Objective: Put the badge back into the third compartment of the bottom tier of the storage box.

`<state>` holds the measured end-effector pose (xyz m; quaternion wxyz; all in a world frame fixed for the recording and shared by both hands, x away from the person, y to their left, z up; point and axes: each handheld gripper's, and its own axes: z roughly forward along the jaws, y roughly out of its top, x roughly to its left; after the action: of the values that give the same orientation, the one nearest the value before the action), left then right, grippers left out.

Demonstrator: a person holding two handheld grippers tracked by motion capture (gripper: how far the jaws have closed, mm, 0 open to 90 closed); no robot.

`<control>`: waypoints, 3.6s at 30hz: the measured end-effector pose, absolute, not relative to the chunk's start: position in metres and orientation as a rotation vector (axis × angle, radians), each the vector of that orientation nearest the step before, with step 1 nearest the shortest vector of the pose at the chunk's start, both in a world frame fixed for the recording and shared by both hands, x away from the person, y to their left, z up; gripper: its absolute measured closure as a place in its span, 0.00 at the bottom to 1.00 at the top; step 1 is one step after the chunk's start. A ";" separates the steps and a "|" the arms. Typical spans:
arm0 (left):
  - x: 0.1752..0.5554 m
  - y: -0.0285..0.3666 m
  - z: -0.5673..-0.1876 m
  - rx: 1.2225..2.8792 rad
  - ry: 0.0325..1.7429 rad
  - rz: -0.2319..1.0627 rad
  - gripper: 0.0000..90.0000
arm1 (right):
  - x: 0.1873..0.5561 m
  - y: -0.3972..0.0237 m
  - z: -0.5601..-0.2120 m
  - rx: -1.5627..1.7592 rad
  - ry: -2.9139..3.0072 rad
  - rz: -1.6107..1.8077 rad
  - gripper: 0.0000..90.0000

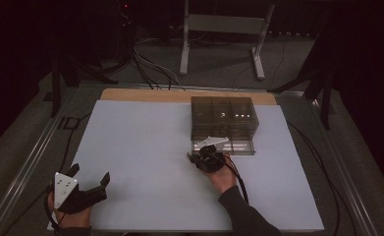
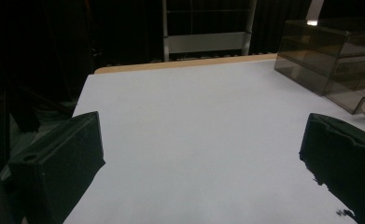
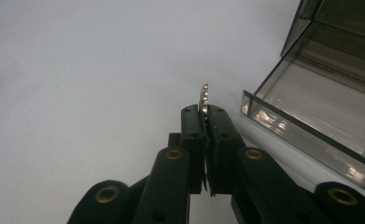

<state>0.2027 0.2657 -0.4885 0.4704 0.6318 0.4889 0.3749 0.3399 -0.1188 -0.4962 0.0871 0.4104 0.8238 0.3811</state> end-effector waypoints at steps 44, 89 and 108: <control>0.204 0.265 -0.489 1.550 1.198 0.915 0.00 | 0.343 -0.136 -0.471 1.233 2.377 1.199 0.97; 0.204 0.265 -0.490 1.549 1.200 0.917 0.00 | 0.349 -0.185 -0.457 1.308 2.263 1.224 0.97; 0.204 0.265 -0.490 1.551 1.201 0.915 0.00 | 0.354 -0.213 -0.454 1.363 2.189 1.224 0.97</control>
<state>0.2040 0.2647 -0.4900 0.4692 0.6328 0.4899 0.3734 0.3542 -0.2126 -0.4542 0.1428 0.4727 0.7590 0.4244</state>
